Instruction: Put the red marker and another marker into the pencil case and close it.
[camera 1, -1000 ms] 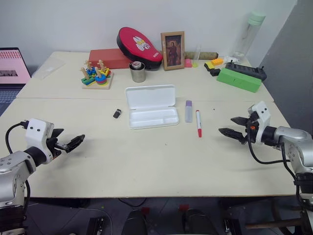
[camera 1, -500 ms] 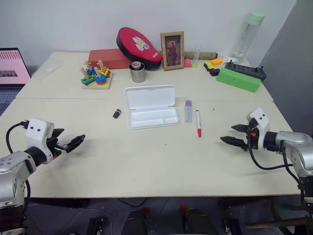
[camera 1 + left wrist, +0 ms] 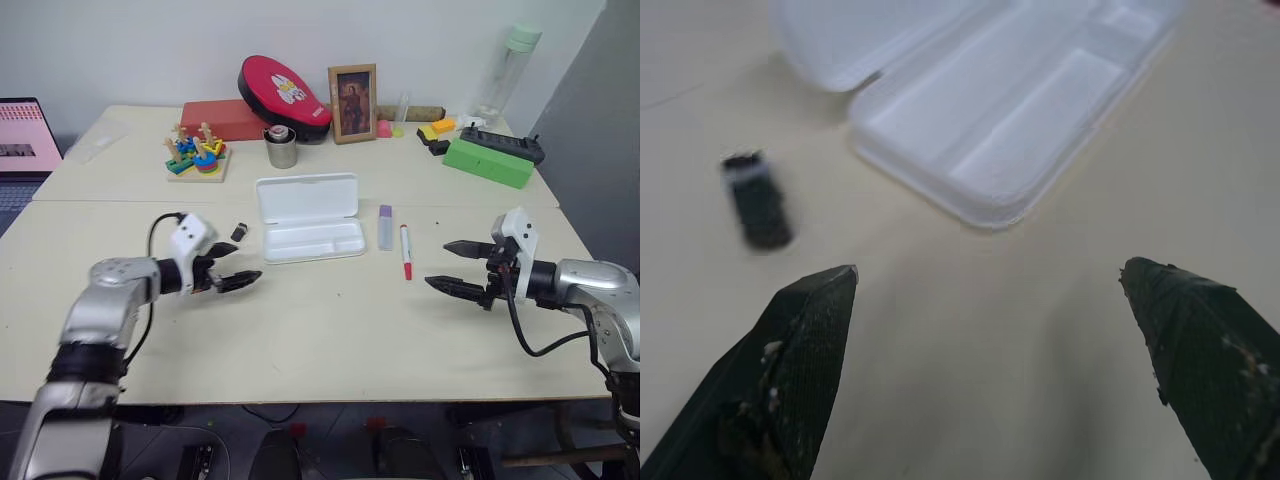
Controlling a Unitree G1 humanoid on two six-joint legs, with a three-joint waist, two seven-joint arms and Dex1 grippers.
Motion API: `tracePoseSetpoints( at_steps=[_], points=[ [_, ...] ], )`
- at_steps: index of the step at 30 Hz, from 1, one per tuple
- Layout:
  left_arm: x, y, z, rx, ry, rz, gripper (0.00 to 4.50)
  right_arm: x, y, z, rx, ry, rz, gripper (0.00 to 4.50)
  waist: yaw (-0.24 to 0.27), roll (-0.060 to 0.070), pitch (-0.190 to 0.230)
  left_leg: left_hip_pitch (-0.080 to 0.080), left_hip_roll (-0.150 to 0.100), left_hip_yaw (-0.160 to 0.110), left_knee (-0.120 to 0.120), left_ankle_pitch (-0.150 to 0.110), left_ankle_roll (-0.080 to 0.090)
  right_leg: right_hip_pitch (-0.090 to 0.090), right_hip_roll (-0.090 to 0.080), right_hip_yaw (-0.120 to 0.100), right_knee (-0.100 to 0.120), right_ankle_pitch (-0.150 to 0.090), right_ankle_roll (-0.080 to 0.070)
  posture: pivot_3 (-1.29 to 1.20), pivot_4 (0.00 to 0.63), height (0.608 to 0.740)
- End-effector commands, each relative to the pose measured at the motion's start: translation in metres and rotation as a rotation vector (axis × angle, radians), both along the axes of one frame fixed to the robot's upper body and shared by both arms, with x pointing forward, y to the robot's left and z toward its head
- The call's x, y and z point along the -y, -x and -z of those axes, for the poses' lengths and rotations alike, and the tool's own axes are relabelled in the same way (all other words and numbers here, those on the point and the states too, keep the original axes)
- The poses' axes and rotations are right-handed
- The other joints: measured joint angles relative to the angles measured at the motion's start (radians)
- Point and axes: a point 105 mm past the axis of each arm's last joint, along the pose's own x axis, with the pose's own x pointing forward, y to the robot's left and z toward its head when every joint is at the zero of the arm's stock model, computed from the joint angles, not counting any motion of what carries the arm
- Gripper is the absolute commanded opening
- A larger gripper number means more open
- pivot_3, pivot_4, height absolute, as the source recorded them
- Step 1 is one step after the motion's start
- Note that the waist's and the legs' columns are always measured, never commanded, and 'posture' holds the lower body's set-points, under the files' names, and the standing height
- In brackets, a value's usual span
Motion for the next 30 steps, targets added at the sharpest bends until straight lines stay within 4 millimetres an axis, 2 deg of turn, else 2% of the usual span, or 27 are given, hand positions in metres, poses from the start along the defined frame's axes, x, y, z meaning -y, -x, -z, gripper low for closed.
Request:
tracePoseSetpoints(
  at_steps=[1,8,21,24,30],
  points=[
    [0.023,-0.017,-0.007,0.026,-0.044,0.111,4.5,-0.012,0.006,-0.023,0.096,-0.003,-0.018,4.48,0.0,0.0,0.0,0.0,0.0,0.0,0.0,0.0,0.0,0.0,0.0,0.0,0.0,0.0,0.0,0.0,0.15,0.74],
    [0.056,-0.03,-0.001,-0.012,-0.096,0.263,4.5,-0.026,0.013,-0.031,0.148,-0.012,-0.001,4.48,-0.004,0.0,0.0,0.0,0.0,0.0,0.0,0.0,0.0,0.0,0.0,0.0,0.0,0.0,0.0,0.0,0.15,0.74],
    [0.076,-0.038,0.024,-0.067,-0.207,0.319,4.5,-0.03,0.022,-0.028,0.155,-0.038,0.059,4.48,-0.003,0.0,0.0,0.0,0.0,-0.001,0.001,0.0,0.0,0.001,0.0,0.0,0.001,0.0,0.0,0.0,0.15,0.74],
    [0.079,-0.039,0.027,-0.062,-0.217,0.314,4.02,-0.03,0.024,-0.029,0.155,-0.039,0.06,4.5,0.001,-0.001,-0.001,0.0,0.0,-0.001,0.001,0.0,0.001,0.002,0.0,0.0,0.001,0.0,0.0,0.0,0.15,0.74],
    [0.083,-0.042,0.025,-0.035,-0.199,0.314,2.78,-0.03,0.026,-0.029,0.157,-0.041,0.059,4.5,0.0,-0.001,-0.001,0.0,0.0,-0.001,0.002,0.0,0.001,0.002,0.0,0.0,0.001,0.0,0.0,0.0,0.15,0.74]
  ],
)
